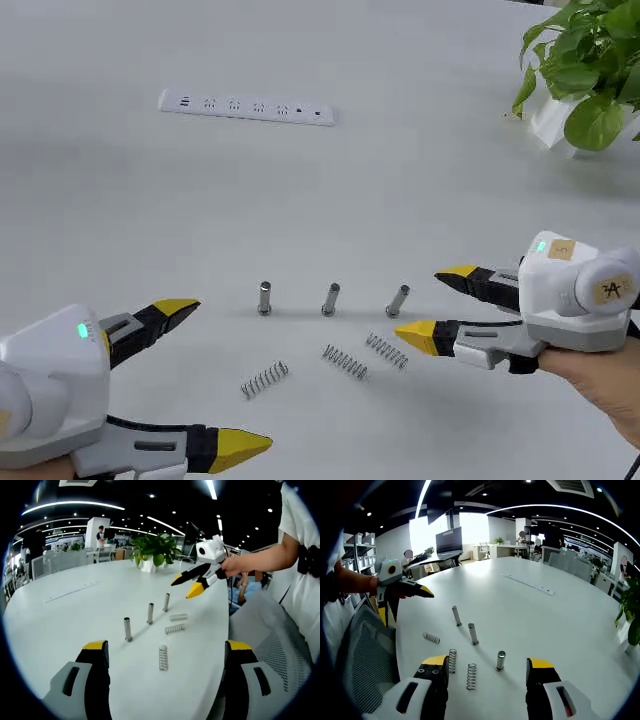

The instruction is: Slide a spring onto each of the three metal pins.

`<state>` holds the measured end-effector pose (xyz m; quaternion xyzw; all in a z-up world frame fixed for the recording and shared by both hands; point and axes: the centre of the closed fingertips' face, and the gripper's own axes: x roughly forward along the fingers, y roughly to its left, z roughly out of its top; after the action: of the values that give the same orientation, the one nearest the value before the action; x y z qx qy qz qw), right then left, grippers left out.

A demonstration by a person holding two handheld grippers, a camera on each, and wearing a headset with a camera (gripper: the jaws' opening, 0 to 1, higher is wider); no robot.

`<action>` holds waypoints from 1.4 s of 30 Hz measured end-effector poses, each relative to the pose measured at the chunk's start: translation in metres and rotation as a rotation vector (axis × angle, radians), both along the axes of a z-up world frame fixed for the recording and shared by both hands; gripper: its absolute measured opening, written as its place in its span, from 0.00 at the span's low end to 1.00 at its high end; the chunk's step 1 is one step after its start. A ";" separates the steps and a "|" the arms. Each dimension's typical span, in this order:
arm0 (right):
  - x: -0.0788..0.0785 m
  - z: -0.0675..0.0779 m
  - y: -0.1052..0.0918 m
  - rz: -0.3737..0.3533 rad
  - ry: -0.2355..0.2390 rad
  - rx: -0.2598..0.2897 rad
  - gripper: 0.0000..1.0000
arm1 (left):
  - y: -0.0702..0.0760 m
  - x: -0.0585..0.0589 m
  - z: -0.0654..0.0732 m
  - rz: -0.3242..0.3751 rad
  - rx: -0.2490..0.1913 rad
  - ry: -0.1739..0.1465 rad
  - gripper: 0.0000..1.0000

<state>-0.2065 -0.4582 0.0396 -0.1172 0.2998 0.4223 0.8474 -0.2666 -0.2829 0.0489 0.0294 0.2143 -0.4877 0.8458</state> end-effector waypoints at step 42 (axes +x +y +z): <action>-0.059 -0.003 -0.034 0.027 -0.034 0.047 0.83 | -0.004 0.001 -0.057 -0.006 0.373 0.135 0.40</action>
<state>-0.2654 -0.4917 0.0368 -0.1082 0.2738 0.4386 0.8491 -0.2653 -0.2874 -0.0085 0.1535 0.3573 -0.4429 0.8079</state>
